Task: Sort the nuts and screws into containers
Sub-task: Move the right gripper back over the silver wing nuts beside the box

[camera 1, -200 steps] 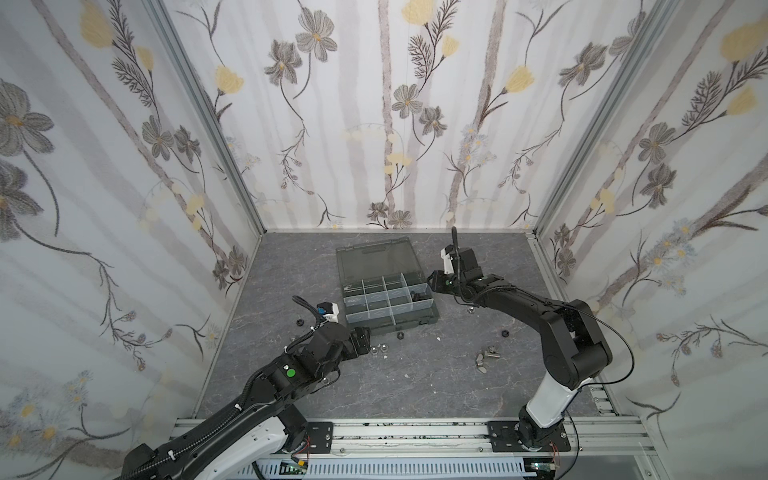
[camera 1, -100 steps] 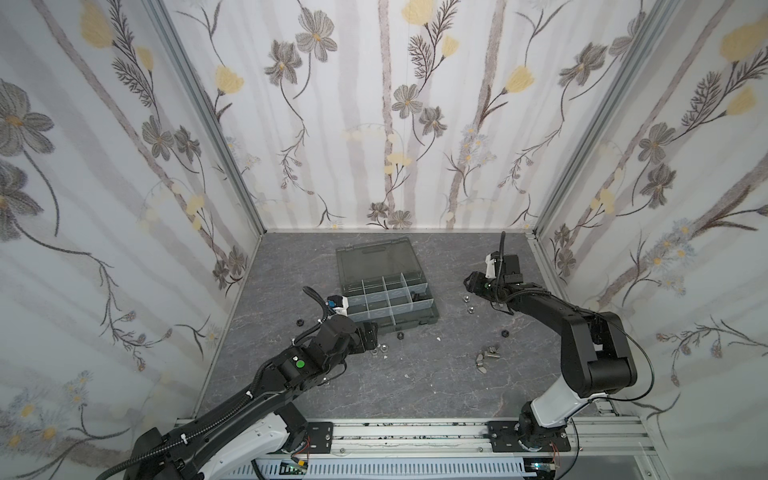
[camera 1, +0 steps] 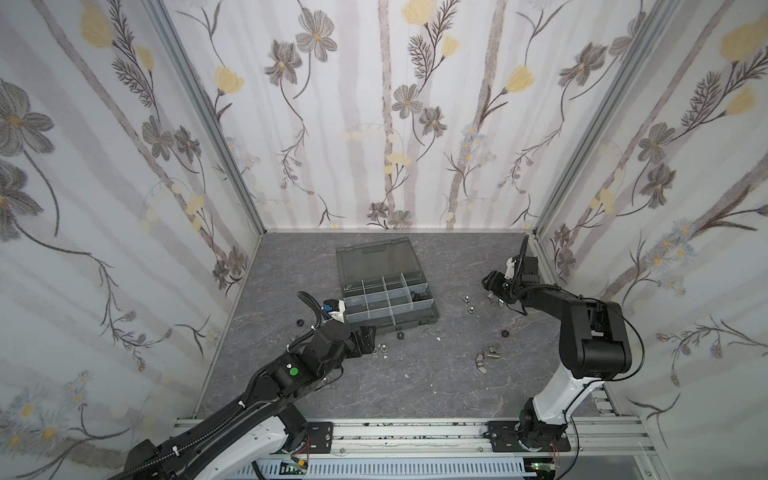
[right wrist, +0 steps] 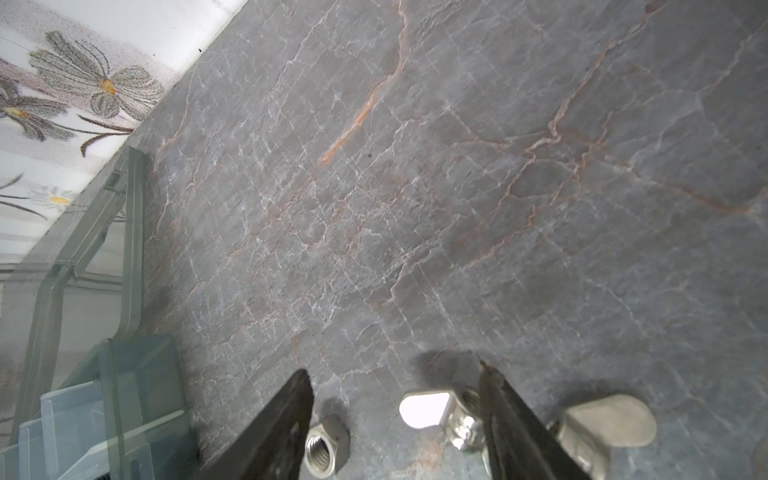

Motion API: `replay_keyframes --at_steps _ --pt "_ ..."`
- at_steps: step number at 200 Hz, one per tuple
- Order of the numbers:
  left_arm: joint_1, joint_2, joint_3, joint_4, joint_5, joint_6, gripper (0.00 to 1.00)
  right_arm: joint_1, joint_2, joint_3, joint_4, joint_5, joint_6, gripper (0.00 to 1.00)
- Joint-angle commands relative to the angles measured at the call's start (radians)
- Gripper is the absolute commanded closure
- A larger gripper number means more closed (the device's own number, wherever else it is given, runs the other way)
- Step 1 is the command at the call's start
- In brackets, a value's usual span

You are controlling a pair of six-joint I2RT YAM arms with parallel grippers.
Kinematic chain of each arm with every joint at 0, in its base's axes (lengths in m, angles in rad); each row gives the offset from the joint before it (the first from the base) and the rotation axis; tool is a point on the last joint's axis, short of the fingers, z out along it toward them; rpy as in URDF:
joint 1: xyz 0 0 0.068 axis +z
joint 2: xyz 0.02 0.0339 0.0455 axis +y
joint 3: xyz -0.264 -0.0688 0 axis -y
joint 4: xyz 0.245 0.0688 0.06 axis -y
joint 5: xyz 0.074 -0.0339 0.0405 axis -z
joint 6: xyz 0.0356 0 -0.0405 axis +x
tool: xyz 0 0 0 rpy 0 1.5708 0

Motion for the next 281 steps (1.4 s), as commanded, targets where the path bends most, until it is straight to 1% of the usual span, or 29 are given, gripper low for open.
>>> replay_keyframes --at_steps 1,34,70,131,178,205,229,257,281 --pt "0.000 -0.006 0.003 -0.008 -0.013 -0.016 0.00 -0.017 0.027 0.011 0.028 -0.036 0.010 0.34" --pt "0.000 -0.014 0.013 -0.026 -0.020 -0.014 0.00 -0.019 0.058 0.013 0.035 -0.062 0.009 0.33" --pt "-0.001 -0.026 0.009 -0.033 -0.025 -0.013 0.00 -0.017 0.071 -0.001 0.043 -0.082 0.010 0.35" --pt "0.000 0.001 0.023 -0.015 -0.009 -0.011 0.00 0.010 0.048 -0.041 0.026 -0.057 -0.012 0.38" --pt "0.000 -0.063 -0.012 -0.026 -0.015 -0.025 0.00 0.060 0.034 -0.045 -0.007 0.012 -0.036 0.38" --pt "0.001 -0.049 -0.007 -0.029 -0.014 -0.019 0.00 0.076 0.036 -0.044 -0.033 0.062 -0.053 0.40" --pt "0.000 -0.041 -0.001 -0.025 -0.015 -0.017 0.00 0.099 0.034 -0.028 -0.073 0.136 -0.074 0.41" --pt "0.000 -0.047 -0.005 -0.026 -0.018 -0.020 0.00 0.117 0.052 0.008 -0.126 0.221 -0.095 0.50" --pt "0.001 -0.053 -0.015 -0.028 -0.020 -0.020 0.00 0.131 0.053 0.010 -0.142 0.264 -0.100 0.56"
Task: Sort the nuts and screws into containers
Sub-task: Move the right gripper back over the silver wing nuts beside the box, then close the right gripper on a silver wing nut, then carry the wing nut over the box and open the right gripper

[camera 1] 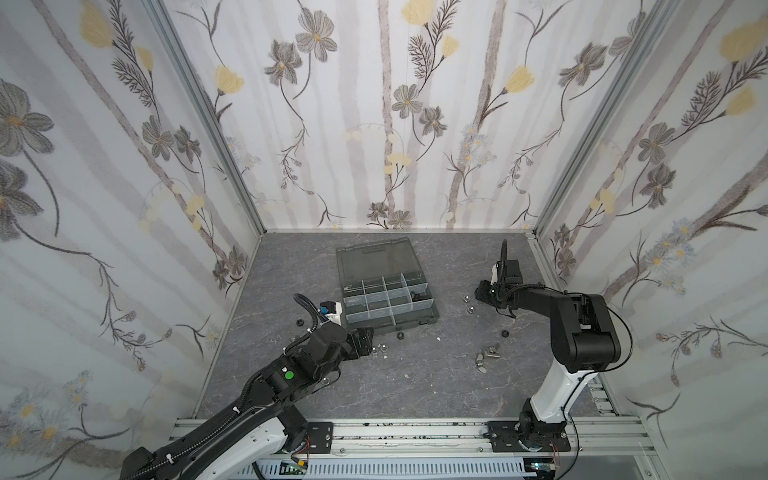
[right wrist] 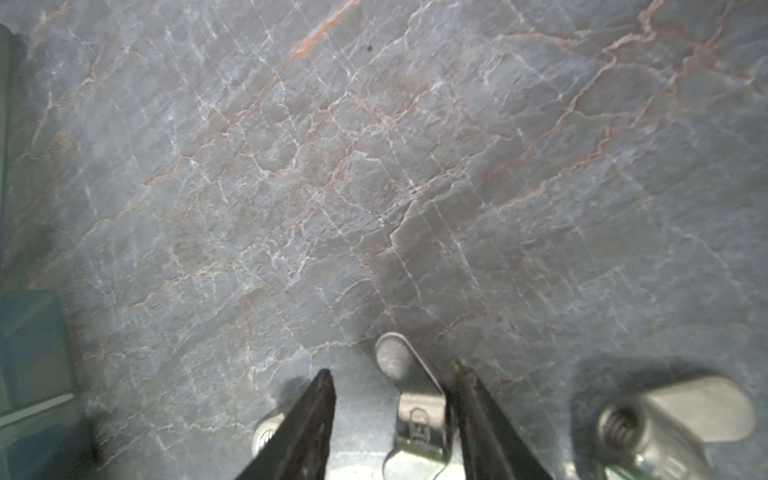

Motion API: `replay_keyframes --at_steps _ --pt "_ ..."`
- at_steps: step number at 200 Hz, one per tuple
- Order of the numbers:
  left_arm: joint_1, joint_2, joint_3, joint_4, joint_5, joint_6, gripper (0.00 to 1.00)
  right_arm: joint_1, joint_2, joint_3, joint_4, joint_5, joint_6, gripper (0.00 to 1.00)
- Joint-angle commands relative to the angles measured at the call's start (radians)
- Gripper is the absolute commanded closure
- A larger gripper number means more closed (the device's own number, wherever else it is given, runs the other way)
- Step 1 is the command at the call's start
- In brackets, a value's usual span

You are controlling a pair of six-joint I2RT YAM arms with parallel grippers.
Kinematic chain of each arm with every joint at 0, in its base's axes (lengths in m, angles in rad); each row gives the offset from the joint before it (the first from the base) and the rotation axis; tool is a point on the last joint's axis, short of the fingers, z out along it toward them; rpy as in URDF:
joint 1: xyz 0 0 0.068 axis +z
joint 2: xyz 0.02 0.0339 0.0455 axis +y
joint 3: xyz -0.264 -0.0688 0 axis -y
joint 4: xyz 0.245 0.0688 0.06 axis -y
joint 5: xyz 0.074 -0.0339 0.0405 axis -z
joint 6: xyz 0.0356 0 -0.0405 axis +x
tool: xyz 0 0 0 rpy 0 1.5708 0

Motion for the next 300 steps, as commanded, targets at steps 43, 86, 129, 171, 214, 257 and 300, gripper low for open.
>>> replay_keyframes --at_steps 43,86,129,171,214,257,300 --pt "0.000 0.018 0.001 0.016 -0.017 -0.009 0.00 0.035 -0.009 -0.010 -0.078 0.158 -0.032 0.68" --pt "0.000 0.018 0.003 0.017 -0.017 -0.012 0.00 0.038 -0.006 0.002 -0.088 0.173 -0.037 0.84" --pt "0.000 0.029 0.006 0.024 -0.014 -0.012 0.00 0.045 -0.035 -0.003 -0.087 0.168 -0.035 0.89" --pt "0.001 0.048 0.025 0.022 -0.015 -0.009 0.00 0.052 -0.075 0.003 -0.090 0.135 -0.035 0.91" --pt "-0.001 0.027 0.002 0.016 -0.020 -0.012 0.00 0.090 -0.121 0.009 -0.081 0.095 -0.034 0.93" --pt "0.000 0.064 0.000 0.040 -0.006 -0.014 0.00 0.190 -0.163 0.051 -0.083 0.049 -0.022 0.94" --pt "0.000 0.029 -0.006 0.013 -0.016 -0.032 0.00 0.320 -0.109 0.172 -0.136 0.027 -0.020 0.94"
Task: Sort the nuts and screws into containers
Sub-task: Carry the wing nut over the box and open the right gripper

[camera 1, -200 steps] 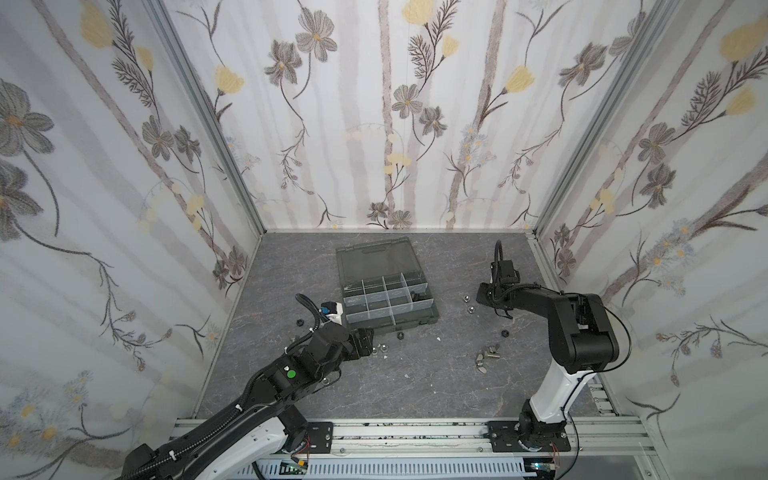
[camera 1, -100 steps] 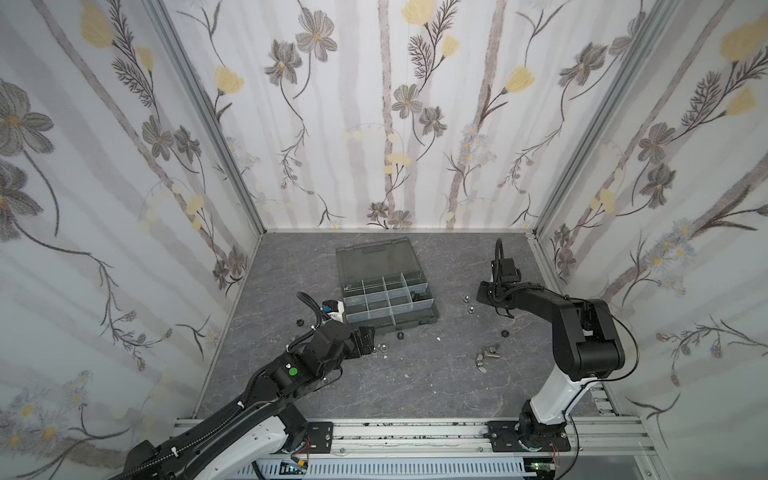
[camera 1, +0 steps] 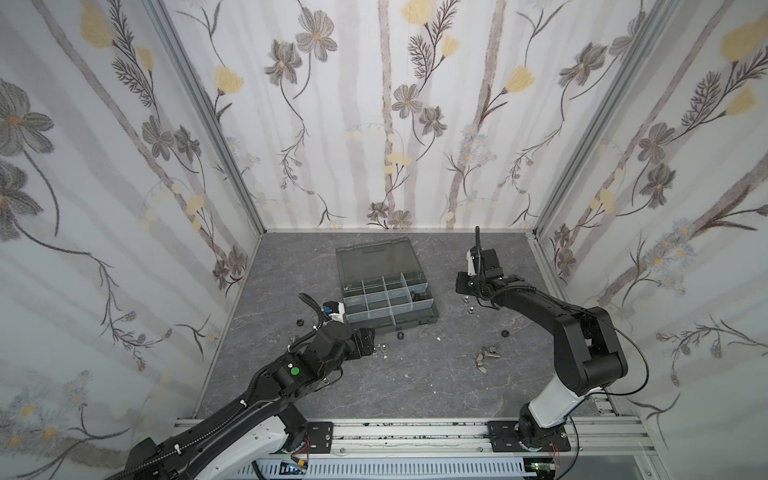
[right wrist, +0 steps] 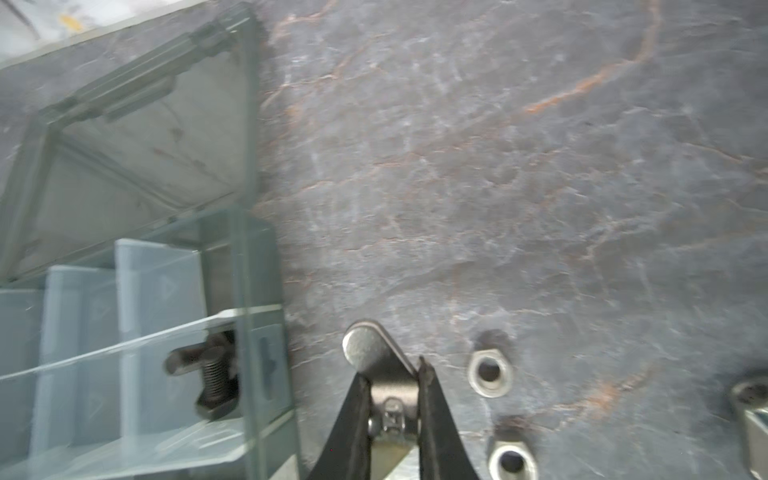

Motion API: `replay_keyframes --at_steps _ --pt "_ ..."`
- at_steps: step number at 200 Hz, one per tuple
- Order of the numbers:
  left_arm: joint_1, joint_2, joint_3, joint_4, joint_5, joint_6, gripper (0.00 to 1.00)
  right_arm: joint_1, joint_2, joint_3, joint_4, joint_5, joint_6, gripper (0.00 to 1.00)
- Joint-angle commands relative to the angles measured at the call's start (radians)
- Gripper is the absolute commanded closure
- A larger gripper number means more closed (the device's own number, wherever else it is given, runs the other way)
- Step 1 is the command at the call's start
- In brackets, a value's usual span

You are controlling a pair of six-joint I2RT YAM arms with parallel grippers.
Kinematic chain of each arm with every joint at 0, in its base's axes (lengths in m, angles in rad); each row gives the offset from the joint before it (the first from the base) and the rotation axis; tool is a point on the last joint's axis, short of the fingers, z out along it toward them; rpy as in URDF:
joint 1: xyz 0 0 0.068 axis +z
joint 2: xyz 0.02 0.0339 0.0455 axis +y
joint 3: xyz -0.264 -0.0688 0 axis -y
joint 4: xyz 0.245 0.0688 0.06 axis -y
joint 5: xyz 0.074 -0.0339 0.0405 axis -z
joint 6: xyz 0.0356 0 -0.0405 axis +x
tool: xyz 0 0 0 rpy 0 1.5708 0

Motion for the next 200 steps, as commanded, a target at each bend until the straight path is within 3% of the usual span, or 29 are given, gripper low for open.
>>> replay_keyframes --at_steps 1,109,155,200 --pt "0.000 -0.024 -0.008 0.008 -0.018 -0.021 0.00 0.054 0.028 0.058 -0.022 -0.022 0.005 0.94" --pt "0.000 -0.074 -0.053 -0.006 -0.020 -0.031 0.00 0.299 0.197 0.262 -0.031 -0.110 0.067 0.94" --pt "0.001 -0.061 -0.058 -0.004 0.002 -0.038 0.00 0.337 0.242 0.280 -0.041 -0.130 0.067 0.93" --pt "0.001 -0.044 -0.051 0.013 0.012 -0.031 0.00 0.338 0.243 0.243 -0.015 -0.135 0.073 0.85"
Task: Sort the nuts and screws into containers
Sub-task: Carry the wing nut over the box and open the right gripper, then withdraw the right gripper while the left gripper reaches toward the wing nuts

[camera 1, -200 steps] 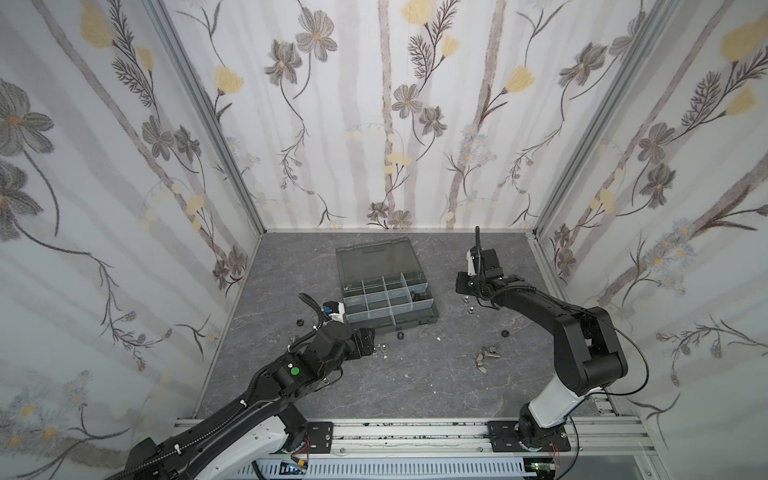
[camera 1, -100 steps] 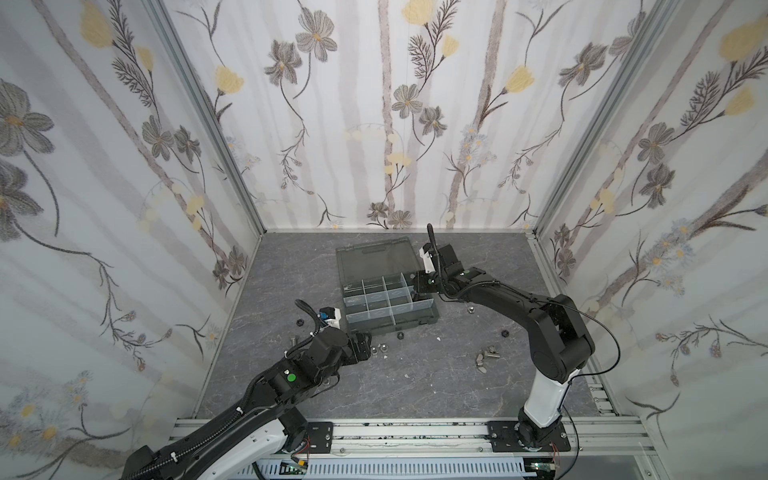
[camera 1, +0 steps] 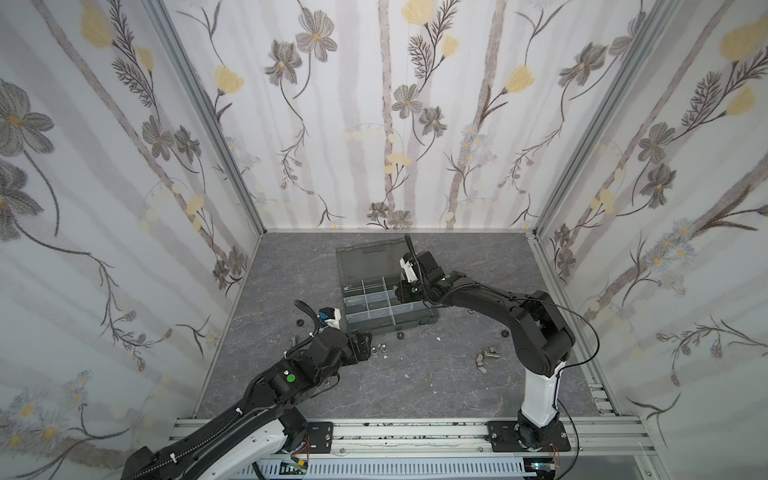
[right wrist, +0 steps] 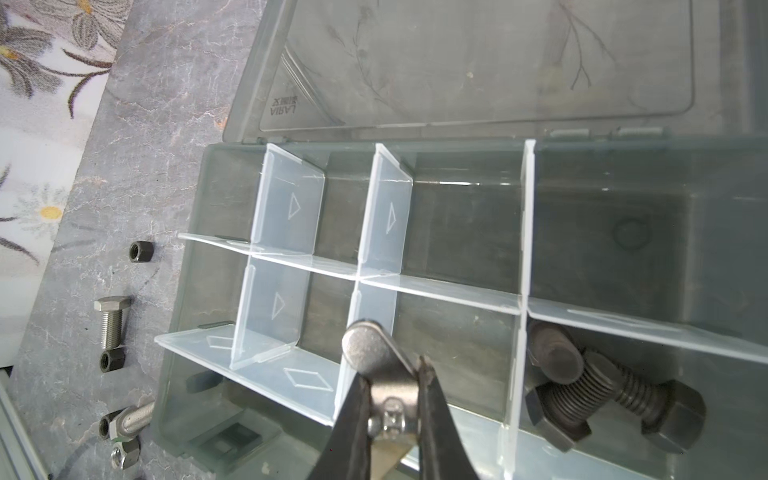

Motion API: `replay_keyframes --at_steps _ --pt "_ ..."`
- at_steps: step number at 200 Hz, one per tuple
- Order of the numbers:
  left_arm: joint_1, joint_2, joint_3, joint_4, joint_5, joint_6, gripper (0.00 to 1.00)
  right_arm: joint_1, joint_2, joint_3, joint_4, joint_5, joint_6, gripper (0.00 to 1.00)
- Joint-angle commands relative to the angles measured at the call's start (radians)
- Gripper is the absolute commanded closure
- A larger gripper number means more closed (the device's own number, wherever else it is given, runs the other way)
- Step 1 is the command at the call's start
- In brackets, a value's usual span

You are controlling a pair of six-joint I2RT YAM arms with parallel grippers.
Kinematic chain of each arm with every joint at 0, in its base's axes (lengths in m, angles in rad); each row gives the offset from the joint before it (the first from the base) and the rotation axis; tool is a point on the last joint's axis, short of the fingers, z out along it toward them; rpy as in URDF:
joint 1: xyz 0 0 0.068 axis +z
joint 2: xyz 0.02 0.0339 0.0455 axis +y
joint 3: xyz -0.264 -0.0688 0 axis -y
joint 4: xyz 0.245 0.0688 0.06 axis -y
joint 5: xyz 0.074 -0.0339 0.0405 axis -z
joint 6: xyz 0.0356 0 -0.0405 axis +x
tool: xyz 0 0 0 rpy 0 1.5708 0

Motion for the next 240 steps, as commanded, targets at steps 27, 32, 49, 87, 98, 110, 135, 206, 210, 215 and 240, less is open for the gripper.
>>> replay_keyframes --at_steps 27,32,49,87,98,110,135,206,210,215,240 --pt "-0.001 0.059 0.043 0.023 0.036 0.021 0.00 -0.001 -0.005 -0.012 0.032 -0.005 0.005 0.75" --pt "-0.002 0.069 0.050 0.020 0.040 0.026 0.00 -0.001 -0.006 -0.012 0.036 -0.007 0.004 0.71" --pt "-0.006 0.090 0.070 0.015 0.045 0.031 0.00 -0.005 -0.015 -0.011 0.039 -0.012 0.004 0.62" --pt "-0.041 0.148 0.123 0.021 0.056 0.072 0.02 -0.035 -0.083 -0.061 0.058 -0.004 0.006 0.54" --pt "-0.065 0.190 0.158 0.009 0.043 0.091 0.03 -0.061 -0.128 -0.105 0.080 -0.006 0.015 0.54" --pt "-0.104 0.240 0.194 -0.002 0.017 0.107 0.04 -0.098 -0.181 -0.161 0.110 -0.023 0.030 0.53" --pt "-0.187 0.364 0.273 -0.005 -0.031 0.135 0.06 -0.196 -0.308 -0.285 0.174 -0.080 0.069 0.52" --pt "-0.336 0.678 0.473 0.021 -0.064 0.145 0.14 -0.488 -0.673 -0.514 0.226 -0.144 0.136 0.44" --pt "-0.341 0.693 0.484 0.021 -0.064 0.143 0.14 -0.500 -0.687 -0.523 0.229 -0.145 0.139 0.43" --pt "-0.351 0.711 0.497 0.020 -0.065 0.143 0.14 -0.515 -0.704 -0.532 0.232 -0.146 0.145 0.42" --pt "-0.389 0.817 0.585 -0.017 -0.096 0.109 0.15 -0.589 -0.772 -0.564 0.245 -0.165 0.165 0.39"
